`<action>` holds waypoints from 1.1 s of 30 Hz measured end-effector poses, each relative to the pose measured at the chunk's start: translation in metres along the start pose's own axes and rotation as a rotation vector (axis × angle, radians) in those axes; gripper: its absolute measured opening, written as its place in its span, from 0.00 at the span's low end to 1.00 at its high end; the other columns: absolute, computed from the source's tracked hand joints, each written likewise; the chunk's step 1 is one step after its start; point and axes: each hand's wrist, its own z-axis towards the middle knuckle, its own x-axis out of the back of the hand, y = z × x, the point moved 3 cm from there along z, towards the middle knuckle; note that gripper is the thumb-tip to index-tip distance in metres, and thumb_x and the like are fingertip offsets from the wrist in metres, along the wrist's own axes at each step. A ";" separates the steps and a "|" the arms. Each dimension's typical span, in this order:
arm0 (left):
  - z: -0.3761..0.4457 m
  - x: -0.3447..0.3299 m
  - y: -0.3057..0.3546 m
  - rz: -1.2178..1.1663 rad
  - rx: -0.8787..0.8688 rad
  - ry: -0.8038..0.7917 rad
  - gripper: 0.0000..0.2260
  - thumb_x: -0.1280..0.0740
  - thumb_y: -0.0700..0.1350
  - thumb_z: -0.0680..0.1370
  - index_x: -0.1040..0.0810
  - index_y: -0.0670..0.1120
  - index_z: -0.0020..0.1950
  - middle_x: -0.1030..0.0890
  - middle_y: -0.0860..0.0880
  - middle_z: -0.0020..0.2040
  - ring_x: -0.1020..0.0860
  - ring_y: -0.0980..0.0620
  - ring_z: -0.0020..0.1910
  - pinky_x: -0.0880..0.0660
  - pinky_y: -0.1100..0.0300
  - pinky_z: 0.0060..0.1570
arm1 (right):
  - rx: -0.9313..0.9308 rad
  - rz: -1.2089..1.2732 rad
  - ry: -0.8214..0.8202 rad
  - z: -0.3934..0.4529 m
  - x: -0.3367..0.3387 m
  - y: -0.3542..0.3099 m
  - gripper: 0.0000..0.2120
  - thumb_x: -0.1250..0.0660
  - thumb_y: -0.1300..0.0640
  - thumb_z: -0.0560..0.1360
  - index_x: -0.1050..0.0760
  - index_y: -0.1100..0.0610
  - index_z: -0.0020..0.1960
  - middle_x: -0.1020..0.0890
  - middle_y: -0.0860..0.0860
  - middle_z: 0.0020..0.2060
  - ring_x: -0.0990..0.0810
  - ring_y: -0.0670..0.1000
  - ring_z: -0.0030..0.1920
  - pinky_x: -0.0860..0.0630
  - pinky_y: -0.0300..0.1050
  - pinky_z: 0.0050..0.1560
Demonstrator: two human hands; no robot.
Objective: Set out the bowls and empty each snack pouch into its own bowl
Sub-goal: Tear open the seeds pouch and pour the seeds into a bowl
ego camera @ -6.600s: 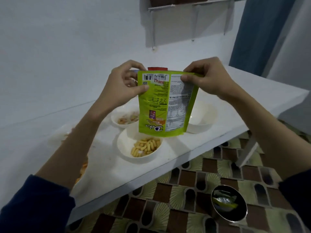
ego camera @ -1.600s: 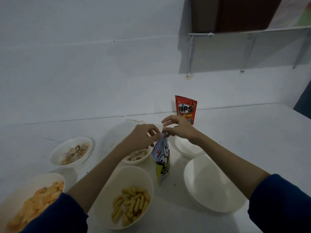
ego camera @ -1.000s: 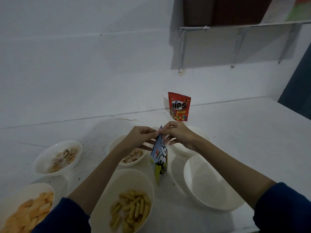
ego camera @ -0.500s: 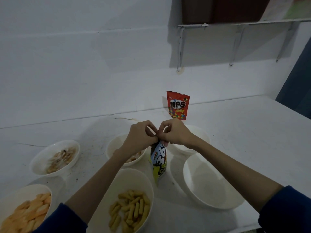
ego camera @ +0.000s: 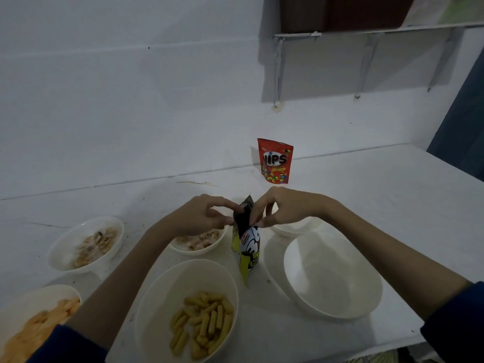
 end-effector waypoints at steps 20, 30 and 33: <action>0.009 -0.021 -0.007 -0.046 -0.146 0.444 0.12 0.29 0.39 0.71 0.29 0.49 0.33 0.19 0.47 0.51 0.23 0.57 0.51 0.30 0.79 0.50 | -0.112 0.072 0.431 -0.013 -0.003 0.026 0.07 0.28 0.58 0.70 0.19 0.59 0.47 0.17 0.54 0.48 0.23 0.51 0.50 0.26 0.39 0.48; 0.010 -0.015 -0.023 -0.844 0.080 0.038 0.21 0.33 0.42 0.70 0.30 0.56 0.61 0.26 0.52 0.64 0.25 0.49 0.62 0.30 0.50 0.62 | -0.100 0.269 0.357 -0.035 -0.003 0.011 0.31 0.23 0.57 0.63 0.34 0.50 0.61 0.31 0.38 0.52 0.30 0.35 0.50 0.32 0.28 0.44; 0.016 -0.012 -0.028 -0.817 0.082 0.066 0.19 0.37 0.34 0.75 0.28 0.53 0.62 0.24 0.53 0.62 0.25 0.51 0.61 0.33 0.50 0.64 | -0.143 0.241 0.461 -0.035 -0.010 0.011 0.27 0.22 0.52 0.61 0.34 0.53 0.51 0.27 0.47 0.47 0.28 0.43 0.44 0.28 0.36 0.41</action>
